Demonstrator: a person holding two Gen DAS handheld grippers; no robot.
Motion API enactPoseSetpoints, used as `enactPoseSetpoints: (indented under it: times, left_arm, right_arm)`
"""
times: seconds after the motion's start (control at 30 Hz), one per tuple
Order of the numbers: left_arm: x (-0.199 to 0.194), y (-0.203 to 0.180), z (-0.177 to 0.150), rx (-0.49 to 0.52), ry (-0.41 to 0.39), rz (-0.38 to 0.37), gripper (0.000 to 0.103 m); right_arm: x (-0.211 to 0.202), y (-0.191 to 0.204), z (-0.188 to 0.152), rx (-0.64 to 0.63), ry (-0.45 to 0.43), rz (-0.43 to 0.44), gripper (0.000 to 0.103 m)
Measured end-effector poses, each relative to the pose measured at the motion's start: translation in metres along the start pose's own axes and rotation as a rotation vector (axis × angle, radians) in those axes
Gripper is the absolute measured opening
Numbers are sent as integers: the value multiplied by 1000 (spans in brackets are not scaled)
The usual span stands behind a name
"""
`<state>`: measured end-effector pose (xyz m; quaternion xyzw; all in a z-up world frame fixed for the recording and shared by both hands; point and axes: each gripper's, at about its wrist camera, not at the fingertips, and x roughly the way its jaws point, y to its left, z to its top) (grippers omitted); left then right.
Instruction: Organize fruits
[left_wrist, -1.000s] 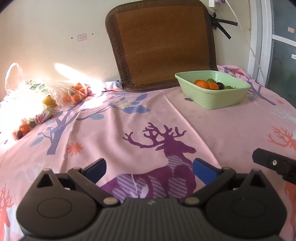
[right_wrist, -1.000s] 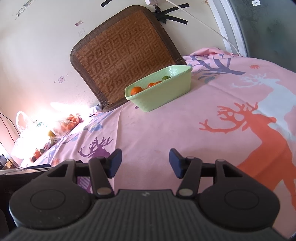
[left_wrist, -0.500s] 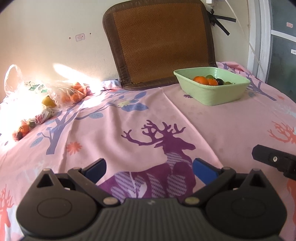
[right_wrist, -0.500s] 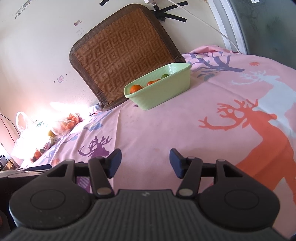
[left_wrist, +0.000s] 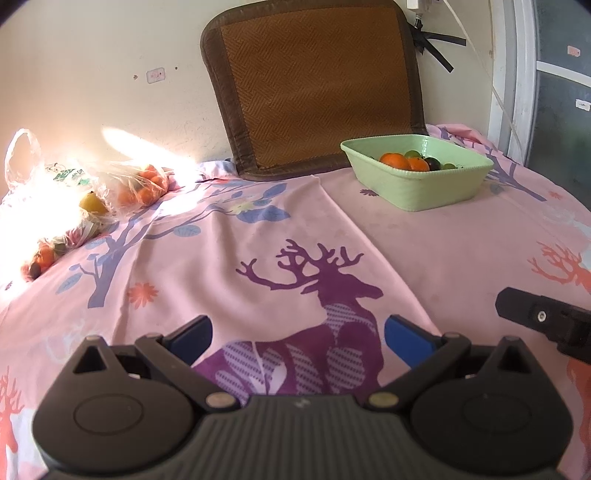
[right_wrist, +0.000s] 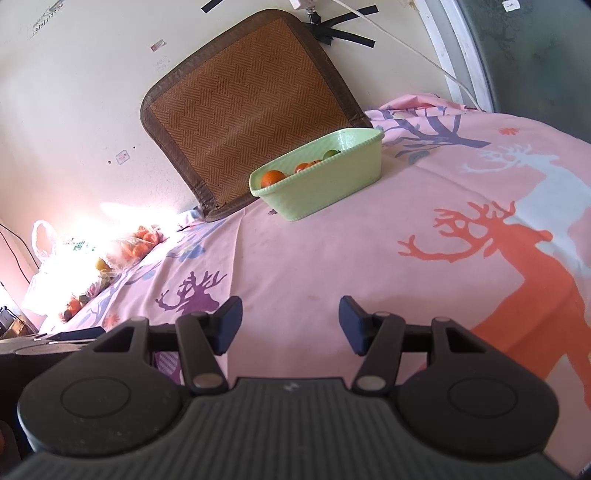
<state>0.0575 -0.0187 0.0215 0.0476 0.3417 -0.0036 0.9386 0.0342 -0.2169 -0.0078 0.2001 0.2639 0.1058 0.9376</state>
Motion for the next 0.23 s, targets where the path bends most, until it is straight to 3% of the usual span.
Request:
enactPoseSetpoints:
  times: [0.23]
  left_arm:
    - [-6,-7,-2,34,-33,-65,103]
  right_arm:
    - [0,0,0,-12,-5,-6,61]
